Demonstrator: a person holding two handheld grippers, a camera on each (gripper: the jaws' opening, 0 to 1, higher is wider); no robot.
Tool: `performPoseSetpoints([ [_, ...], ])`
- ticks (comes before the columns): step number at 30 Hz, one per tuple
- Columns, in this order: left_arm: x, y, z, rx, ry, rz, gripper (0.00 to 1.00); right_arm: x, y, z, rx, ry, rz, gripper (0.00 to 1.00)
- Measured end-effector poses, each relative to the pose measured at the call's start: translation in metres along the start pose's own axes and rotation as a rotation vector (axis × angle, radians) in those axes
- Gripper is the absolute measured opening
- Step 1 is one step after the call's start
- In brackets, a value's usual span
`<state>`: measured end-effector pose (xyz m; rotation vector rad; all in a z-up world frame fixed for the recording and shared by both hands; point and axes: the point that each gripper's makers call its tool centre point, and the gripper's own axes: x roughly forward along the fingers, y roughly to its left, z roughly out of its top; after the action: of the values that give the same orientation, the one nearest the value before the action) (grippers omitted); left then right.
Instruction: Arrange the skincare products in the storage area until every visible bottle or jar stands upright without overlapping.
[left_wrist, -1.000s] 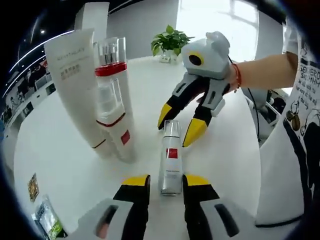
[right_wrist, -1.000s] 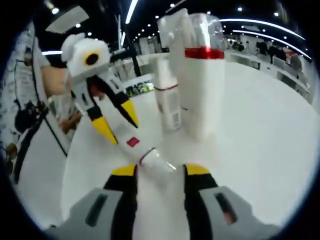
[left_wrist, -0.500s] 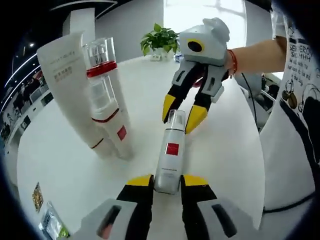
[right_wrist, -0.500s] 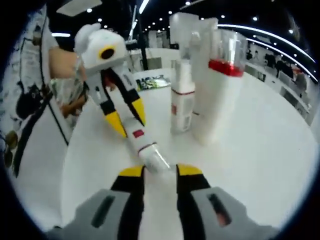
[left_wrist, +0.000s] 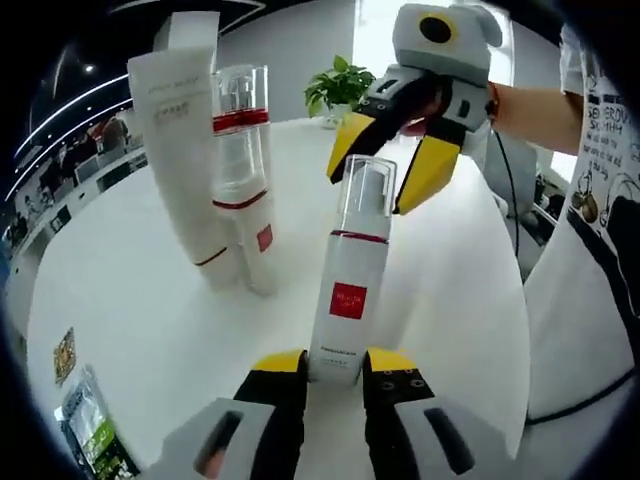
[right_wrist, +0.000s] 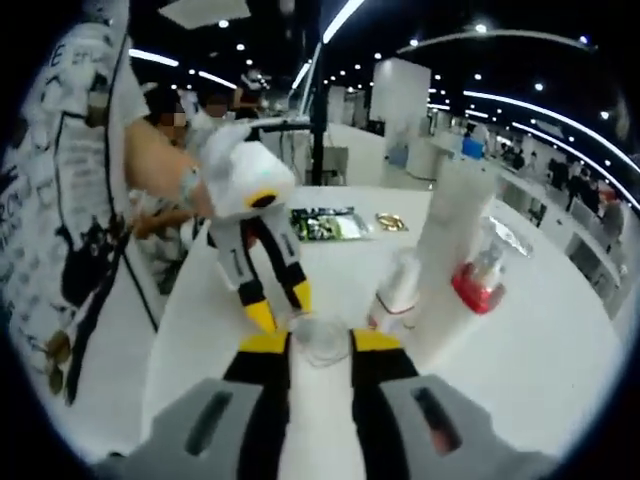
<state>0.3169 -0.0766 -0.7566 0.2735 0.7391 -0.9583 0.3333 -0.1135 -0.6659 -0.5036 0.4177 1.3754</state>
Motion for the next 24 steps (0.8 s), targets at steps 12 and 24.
performPoseSetpoints([
  [12, 0.004, -0.001, -0.007, 0.043, 0.005, 0.012, 0.19, 0.02, 0.018, 0.042, -0.049, -0.075, 0.059, 0.18],
  [24, 0.005, -0.001, -0.009, 0.024, -0.051, 0.016, 0.2, 0.035, 0.029, 0.053, -0.163, -0.055, 0.098, 0.18],
])
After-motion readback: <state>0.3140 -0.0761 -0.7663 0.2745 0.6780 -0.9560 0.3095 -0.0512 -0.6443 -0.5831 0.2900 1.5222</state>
